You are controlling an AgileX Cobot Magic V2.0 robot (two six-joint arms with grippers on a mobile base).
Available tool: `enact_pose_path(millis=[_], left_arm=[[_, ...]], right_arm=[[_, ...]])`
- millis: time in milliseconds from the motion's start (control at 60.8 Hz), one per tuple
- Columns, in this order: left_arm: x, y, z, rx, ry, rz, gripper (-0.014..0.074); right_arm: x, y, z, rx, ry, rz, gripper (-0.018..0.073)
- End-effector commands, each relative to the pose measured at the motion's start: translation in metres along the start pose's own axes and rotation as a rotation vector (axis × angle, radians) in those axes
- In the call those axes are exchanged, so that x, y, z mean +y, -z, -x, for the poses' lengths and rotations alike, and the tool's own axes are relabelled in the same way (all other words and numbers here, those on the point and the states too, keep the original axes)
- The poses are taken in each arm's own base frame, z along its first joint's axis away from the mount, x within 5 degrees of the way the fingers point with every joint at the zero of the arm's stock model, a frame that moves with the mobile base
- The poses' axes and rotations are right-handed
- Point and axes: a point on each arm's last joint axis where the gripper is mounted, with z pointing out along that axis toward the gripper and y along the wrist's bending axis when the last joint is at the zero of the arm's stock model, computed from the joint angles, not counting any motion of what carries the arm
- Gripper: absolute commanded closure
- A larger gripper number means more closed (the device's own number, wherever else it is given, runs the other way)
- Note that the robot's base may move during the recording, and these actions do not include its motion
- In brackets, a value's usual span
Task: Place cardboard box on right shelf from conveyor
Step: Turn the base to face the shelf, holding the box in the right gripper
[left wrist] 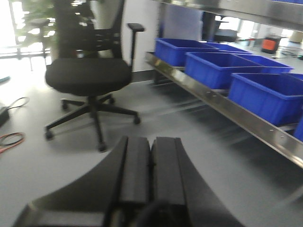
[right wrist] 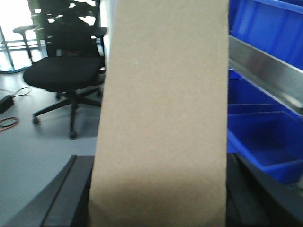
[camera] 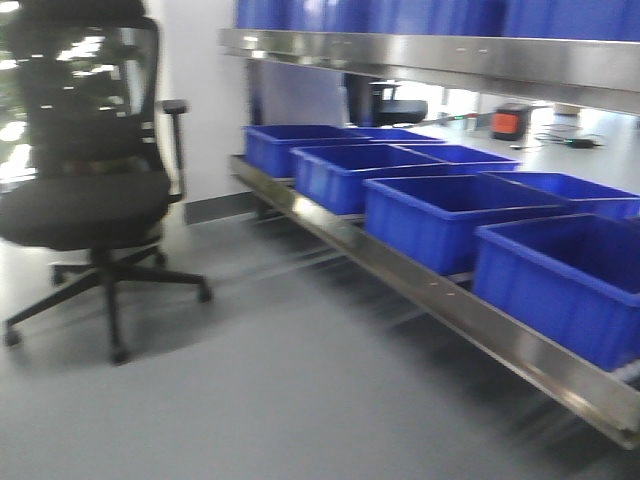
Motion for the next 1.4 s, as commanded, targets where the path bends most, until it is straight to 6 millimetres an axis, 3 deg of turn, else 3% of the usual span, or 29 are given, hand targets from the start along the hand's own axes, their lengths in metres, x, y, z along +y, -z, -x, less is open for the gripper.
enact_pose_path(millis=[0,1382], left_arm=[[0.0003,0.0009,0.0056,-0.093,0.006,0.000,0.0713],[0.0003,0.0009,0.0056,-0.093,0.006,0.000,0.0713]], right_arm=[[0.0009,0.0012,0.0161,-0.107,0.010,0.001,0.0343],[0.0009,0.0012,0.0161,-0.107,0.010,0.001,0.0343]])
